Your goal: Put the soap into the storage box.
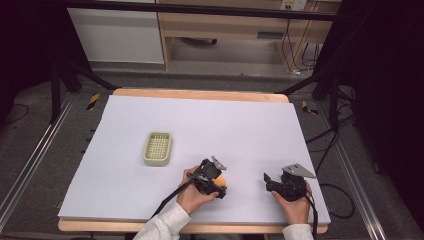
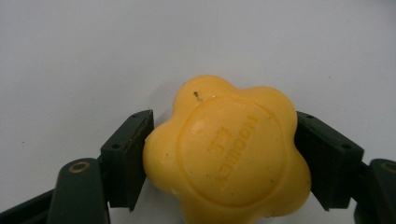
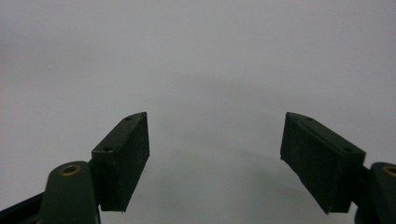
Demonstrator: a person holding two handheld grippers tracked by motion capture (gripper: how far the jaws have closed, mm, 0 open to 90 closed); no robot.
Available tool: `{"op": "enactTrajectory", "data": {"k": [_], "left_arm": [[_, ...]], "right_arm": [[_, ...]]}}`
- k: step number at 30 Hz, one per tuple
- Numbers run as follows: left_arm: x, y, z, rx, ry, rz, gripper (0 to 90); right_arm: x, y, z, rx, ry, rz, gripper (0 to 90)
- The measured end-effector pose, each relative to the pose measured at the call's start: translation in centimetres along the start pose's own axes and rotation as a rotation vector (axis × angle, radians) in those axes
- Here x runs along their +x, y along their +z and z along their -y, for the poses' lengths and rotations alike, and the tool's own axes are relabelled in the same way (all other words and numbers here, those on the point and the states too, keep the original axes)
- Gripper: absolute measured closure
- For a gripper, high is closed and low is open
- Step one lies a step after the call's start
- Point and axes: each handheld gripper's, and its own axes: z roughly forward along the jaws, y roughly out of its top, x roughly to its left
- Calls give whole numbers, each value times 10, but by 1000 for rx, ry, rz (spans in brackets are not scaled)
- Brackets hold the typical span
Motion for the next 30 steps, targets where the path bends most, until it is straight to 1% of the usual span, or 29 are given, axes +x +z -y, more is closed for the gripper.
{"op": "enactTrajectory", "data": {"k": [5, 7, 10, 13, 14, 16, 17, 21, 24, 26, 27, 28, 30], "left_arm": [[-1, -2, 1, -10, 10, -11, 256], [0, -5, 1, -17, 9, -2, 257], [1, -8, 2, -23, 10, -5, 258], [5, -16, 3, -33, 4, 0, 258], [6, -18, 4, -34, 7, 1, 258], [7, -20, 4, -36, 6, -3, 259], [9, -23, 5, -47, 0, -6, 259], [13, -29, 5, -48, 5, -7, 259], [16, -34, 6, -60, -2, -18, 260], [19, -39, 6, -63, 0, -19, 260], [21, -43, 6, -79, -11, -23, 260], [21, -43, 6, -79, -11, -23, 260], [24, -48, 5, -81, -9, -24, 260]], "right_arm": [[0, 0, 0, 0, 0, 0, 241], [-1, 0, 0, -2, -1, 2, 241], [-1, 0, 0, -2, 0, 2, 241], [-1, 0, 0, -2, 3, 2, 241], [-1, 0, 0, -3, 1, 3, 241], [-1, 0, 0, -2, 0, 3, 241], [-1, 0, 0, -2, -2, 4, 241], [-1, 0, 0, -3, 0, 3, 242], [0, 0, 0, -3, 3, 2, 242], [-1, 0, 0, -2, 1, 3, 242], [0, 0, 0, -2, 3, 3, 242], [0, 0, 0, -2, 3, 3, 242], [0, 0, 0, -3, 3, 3, 242]]}}
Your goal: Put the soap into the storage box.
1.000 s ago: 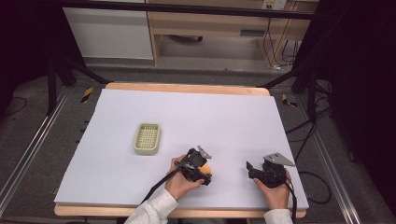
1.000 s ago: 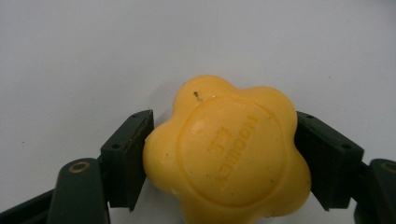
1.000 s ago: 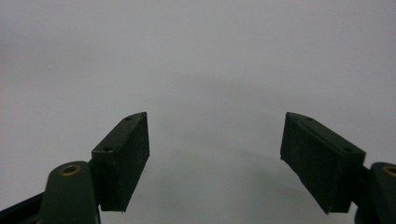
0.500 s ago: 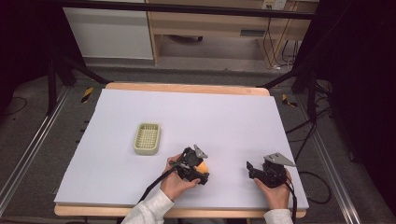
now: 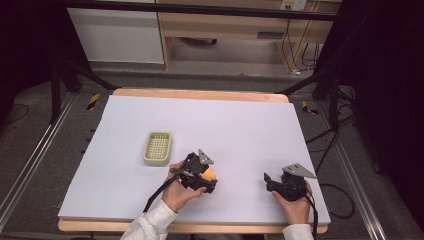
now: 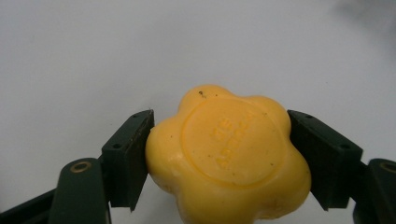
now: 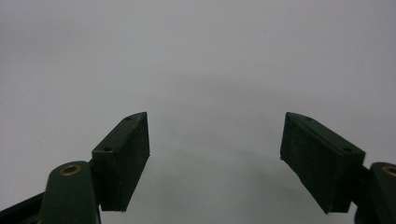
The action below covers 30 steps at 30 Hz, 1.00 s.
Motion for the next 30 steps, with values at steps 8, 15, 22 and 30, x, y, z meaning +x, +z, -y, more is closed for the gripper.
{"op": "enactTrajectory", "data": {"k": [8, 15, 22, 30], "left_arm": [[17, -17, -2, -26, -25, -20, 260], [40, -33, -3, -46, -50, -43, 261], [56, -42, -4, -48, -60, -74, 261], [76, -50, -6, -55, -91, -107, 261]], "right_arm": [[0, 0, 0, -4, 0, 2, 242], [0, 0, 0, -8, 0, 5, 242], [-1, -1, 0, -7, 1, 4, 242], [0, 0, 0, -8, -1, 5, 243]]}}
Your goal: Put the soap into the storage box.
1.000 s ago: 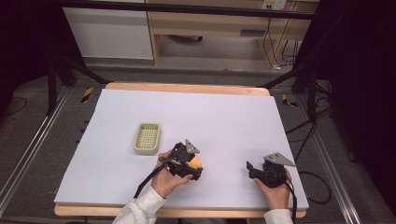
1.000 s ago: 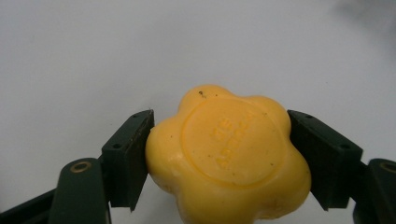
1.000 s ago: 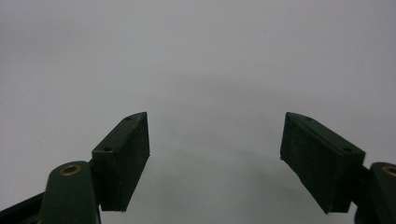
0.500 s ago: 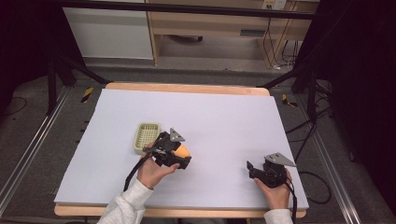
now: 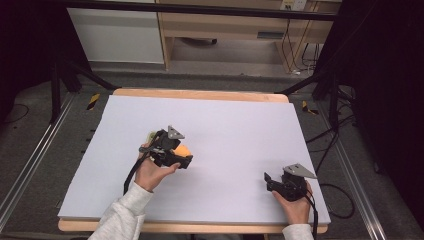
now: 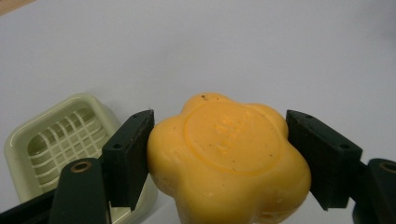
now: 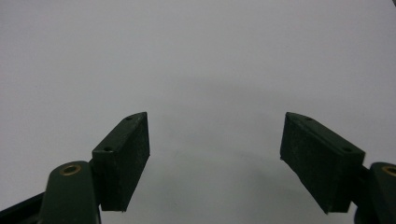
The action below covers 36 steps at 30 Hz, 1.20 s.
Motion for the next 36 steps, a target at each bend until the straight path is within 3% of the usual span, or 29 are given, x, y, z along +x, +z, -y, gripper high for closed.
{"op": "enactTrajectory", "data": {"k": [27, 36], "left_arm": [[62, 12, 5, -15, -104, -102, 263], [76, 20, 10, -7, -140, -107, 264]], "right_arm": [[-1, 0, 0, -2, 3, -5, 247], [0, 0, 0, -1, 7, -8, 247]]}}
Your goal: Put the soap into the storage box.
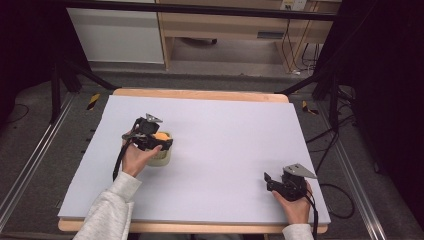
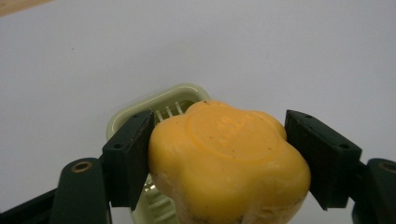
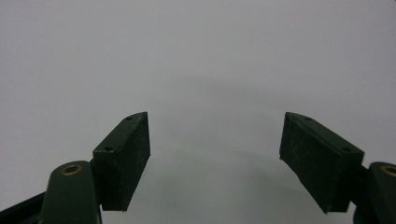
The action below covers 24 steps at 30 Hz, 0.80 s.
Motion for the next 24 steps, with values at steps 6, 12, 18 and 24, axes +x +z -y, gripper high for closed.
{"op": "enactTrajectory", "data": {"k": [6, 12, 18, 24], "left_arm": [[11, 5, 1, -3, -24, -14, 264], [17, 12, 4, -2, -47, -16, 264], [19, 20, 9, 15, -40, -12, 264], [17, 27, 13, 0, -56, -10, 264]], "right_arm": [[0, 0, 0, 0, 0, -1, 247], [0, 0, 0, 2, -2, 0, 246], [0, 1, 0, 3, -6, 1, 246], [-1, 0, 0, 2, -2, 2, 245]]}}
